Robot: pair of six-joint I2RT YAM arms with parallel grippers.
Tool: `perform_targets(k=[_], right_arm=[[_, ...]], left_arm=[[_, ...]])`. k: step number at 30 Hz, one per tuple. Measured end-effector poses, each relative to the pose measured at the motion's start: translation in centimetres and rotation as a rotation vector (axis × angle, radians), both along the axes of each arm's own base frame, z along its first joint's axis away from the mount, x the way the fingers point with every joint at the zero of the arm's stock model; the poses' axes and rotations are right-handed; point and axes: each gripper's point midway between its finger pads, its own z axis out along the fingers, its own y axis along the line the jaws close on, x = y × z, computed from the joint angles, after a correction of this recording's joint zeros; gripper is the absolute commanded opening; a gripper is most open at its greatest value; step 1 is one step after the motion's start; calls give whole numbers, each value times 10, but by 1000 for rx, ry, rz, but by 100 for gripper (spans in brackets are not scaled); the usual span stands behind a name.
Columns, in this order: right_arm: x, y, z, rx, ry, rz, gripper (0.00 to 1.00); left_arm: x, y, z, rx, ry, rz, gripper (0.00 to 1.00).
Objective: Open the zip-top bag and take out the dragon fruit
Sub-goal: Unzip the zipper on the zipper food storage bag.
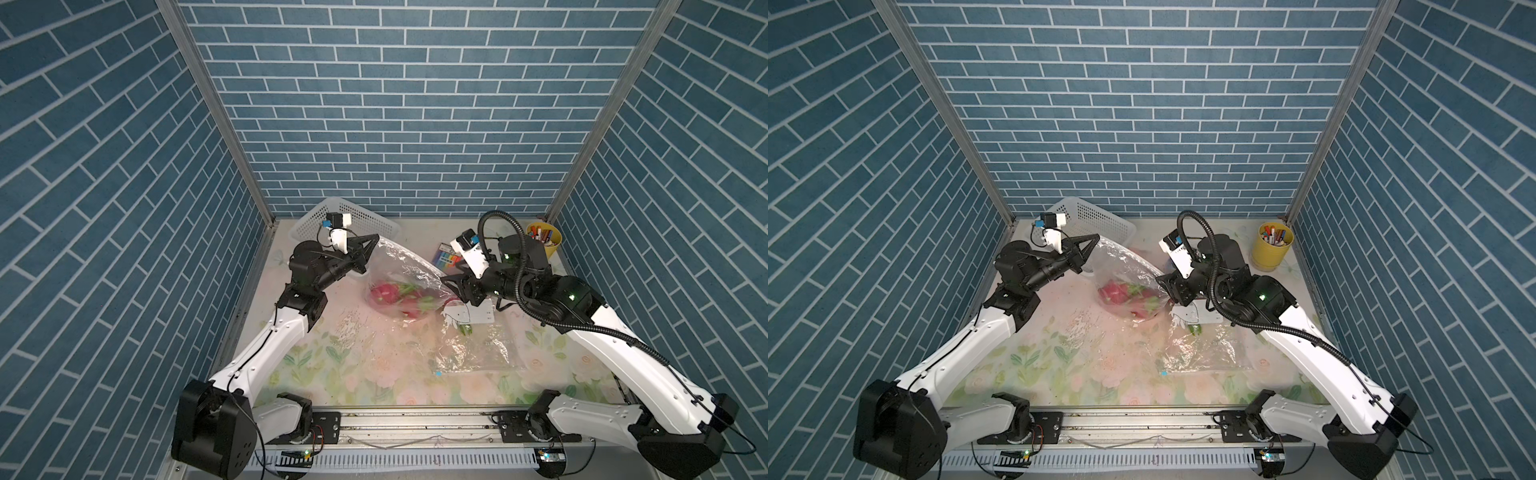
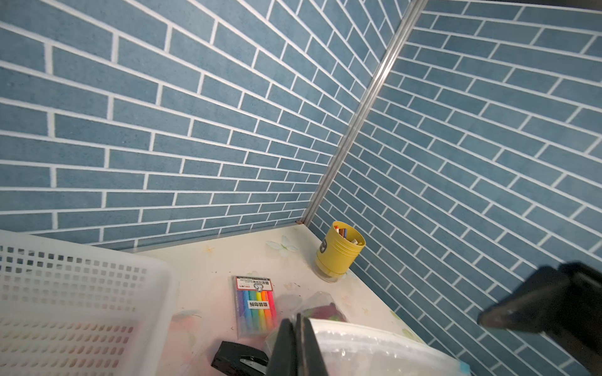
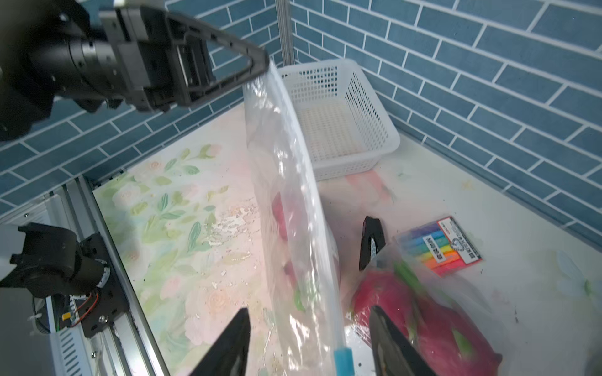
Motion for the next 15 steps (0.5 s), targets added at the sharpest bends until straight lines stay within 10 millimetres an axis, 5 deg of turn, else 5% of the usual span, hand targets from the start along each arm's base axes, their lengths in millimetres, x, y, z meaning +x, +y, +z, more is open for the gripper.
perform_targets(k=[5, 11, 15], right_arm=[[29, 15, 2, -38, -45, -13, 69], [62, 36, -48, -149, 15, -10, 71], [60, 48, -66, -149, 72, 51, 72]], left_arm=[[-21, -4, 3, 7, -46, -53, 0], [-34, -5, 3, 10, -82, -79, 0], [-33, -4, 5, 6, -91, -71, 0]])
